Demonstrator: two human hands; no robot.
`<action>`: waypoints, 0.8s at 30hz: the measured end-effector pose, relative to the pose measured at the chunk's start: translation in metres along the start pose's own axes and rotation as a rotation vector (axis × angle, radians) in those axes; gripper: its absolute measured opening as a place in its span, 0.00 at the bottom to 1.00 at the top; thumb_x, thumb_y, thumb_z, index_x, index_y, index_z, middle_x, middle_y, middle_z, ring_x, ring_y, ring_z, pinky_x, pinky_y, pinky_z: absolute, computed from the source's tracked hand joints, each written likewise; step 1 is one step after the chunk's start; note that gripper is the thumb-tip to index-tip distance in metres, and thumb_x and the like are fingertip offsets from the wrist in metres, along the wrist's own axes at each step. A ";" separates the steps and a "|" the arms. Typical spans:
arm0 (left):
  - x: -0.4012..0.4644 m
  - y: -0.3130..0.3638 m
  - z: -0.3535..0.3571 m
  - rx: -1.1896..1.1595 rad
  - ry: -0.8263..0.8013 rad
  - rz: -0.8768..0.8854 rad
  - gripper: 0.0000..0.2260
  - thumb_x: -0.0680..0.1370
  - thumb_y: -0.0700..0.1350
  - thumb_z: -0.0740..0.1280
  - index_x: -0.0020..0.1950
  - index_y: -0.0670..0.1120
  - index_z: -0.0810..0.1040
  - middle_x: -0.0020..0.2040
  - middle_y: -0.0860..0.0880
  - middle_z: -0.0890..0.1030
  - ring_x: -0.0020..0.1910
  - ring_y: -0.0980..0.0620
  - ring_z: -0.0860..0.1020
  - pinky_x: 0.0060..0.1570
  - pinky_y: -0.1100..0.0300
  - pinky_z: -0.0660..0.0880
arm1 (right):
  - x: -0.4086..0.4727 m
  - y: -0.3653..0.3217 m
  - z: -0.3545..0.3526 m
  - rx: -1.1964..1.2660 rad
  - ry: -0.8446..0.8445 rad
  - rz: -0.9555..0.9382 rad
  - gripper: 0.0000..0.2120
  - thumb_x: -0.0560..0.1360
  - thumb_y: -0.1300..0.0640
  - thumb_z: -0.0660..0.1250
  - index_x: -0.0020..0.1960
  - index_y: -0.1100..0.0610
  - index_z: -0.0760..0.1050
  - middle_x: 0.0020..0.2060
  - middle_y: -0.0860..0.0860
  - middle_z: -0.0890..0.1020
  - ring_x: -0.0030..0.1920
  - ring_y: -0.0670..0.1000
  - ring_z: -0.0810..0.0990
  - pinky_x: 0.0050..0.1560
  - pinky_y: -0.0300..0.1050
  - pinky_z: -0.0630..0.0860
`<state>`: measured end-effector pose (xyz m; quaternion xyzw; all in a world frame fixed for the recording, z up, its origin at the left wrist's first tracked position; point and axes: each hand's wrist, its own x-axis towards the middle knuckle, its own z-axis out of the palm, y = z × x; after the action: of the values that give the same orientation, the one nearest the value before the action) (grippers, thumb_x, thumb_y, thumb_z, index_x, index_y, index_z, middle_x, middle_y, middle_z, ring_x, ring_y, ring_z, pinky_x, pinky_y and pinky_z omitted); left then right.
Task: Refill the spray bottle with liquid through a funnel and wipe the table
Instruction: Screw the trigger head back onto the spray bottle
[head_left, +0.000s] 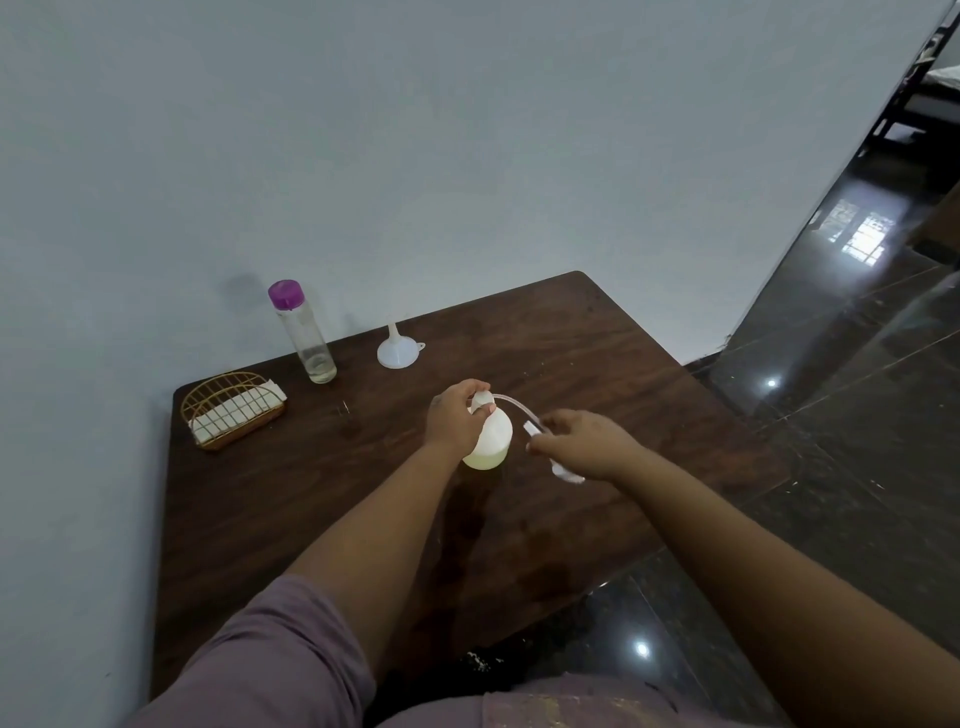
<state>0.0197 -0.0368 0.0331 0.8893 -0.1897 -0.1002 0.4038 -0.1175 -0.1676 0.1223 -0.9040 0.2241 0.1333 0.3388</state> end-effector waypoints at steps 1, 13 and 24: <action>0.000 0.001 0.000 -0.002 0.000 -0.004 0.14 0.78 0.45 0.70 0.64 0.49 0.78 0.64 0.49 0.79 0.61 0.47 0.76 0.59 0.53 0.75 | 0.008 -0.007 -0.005 -0.049 0.006 -0.014 0.26 0.74 0.44 0.64 0.69 0.53 0.70 0.63 0.55 0.77 0.59 0.55 0.76 0.56 0.46 0.73; 0.006 0.000 -0.006 0.006 -0.037 -0.050 0.18 0.77 0.48 0.71 0.66 0.46 0.76 0.64 0.47 0.80 0.61 0.48 0.78 0.62 0.56 0.73 | 0.063 -0.076 -0.021 -0.806 0.357 -0.442 0.11 0.74 0.60 0.66 0.56 0.58 0.72 0.54 0.56 0.73 0.53 0.56 0.73 0.54 0.51 0.71; 0.001 -0.007 0.003 -0.023 0.034 -0.102 0.10 0.78 0.43 0.69 0.57 0.39 0.79 0.55 0.43 0.83 0.57 0.47 0.80 0.56 0.56 0.76 | 0.077 -0.098 -0.001 -0.887 0.077 -0.750 0.20 0.71 0.64 0.71 0.59 0.58 0.66 0.35 0.51 0.70 0.33 0.49 0.71 0.40 0.44 0.68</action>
<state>0.0219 -0.0347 0.0257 0.8948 -0.1360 -0.1079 0.4113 -0.0026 -0.1267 0.1467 -0.9813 -0.1765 0.0524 -0.0567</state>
